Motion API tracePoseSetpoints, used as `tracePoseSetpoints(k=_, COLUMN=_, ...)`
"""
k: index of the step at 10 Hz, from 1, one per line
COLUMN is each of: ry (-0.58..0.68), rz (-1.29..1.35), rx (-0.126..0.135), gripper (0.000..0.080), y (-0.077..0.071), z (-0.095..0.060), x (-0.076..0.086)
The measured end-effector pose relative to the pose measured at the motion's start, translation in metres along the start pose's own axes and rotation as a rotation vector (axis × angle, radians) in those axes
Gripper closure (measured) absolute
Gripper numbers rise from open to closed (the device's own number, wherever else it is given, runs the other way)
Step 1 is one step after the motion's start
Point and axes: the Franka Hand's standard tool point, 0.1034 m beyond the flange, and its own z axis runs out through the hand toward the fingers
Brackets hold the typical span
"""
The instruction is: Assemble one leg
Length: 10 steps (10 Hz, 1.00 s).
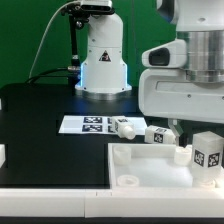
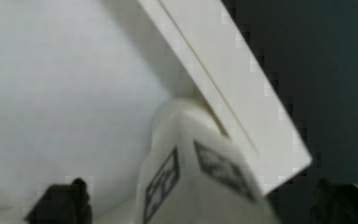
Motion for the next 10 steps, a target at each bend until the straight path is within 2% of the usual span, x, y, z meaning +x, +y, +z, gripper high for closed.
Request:
tracePoseSetpoints(k=3, ry=0.004, rz=-0.200, rx=-0.007, gripper=0.0151, y=0.002, z=0.000, x=0.002)
tracePoseSetpoints(k=4, ry=0.022, rz=-0.408, rx=-0.044, gripper=0.0150, y=0.000, z=-0.003, x=0.005)
tracePoseSetpoints(k=5, ry=0.030, rz=-0.572, rx=-0.064, gripper=0.0150, y=-0.001, z=-0.006, x=0.008)
tracePoseSetpoints(k=7, ry=0.033, rz=-0.744, rx=-0.077, gripper=0.0150, y=-0.002, z=-0.008, x=0.011)
tracePoseSetpoints(k=8, ry=0.034, rz=-0.699, rx=-0.074, gripper=0.0150, y=-0.002, z=-0.008, x=0.011)
tracePoseSetpoints(k=9, ry=0.034, rz=-0.700, rx=-0.075, gripper=0.0252, y=-0.002, z=-0.008, x=0.011)
tracePoseSetpoints(k=10, ry=0.034, rz=-0.699, rx=-0.075, gripper=0.0388, y=-0.001, z=-0.008, x=0.011)
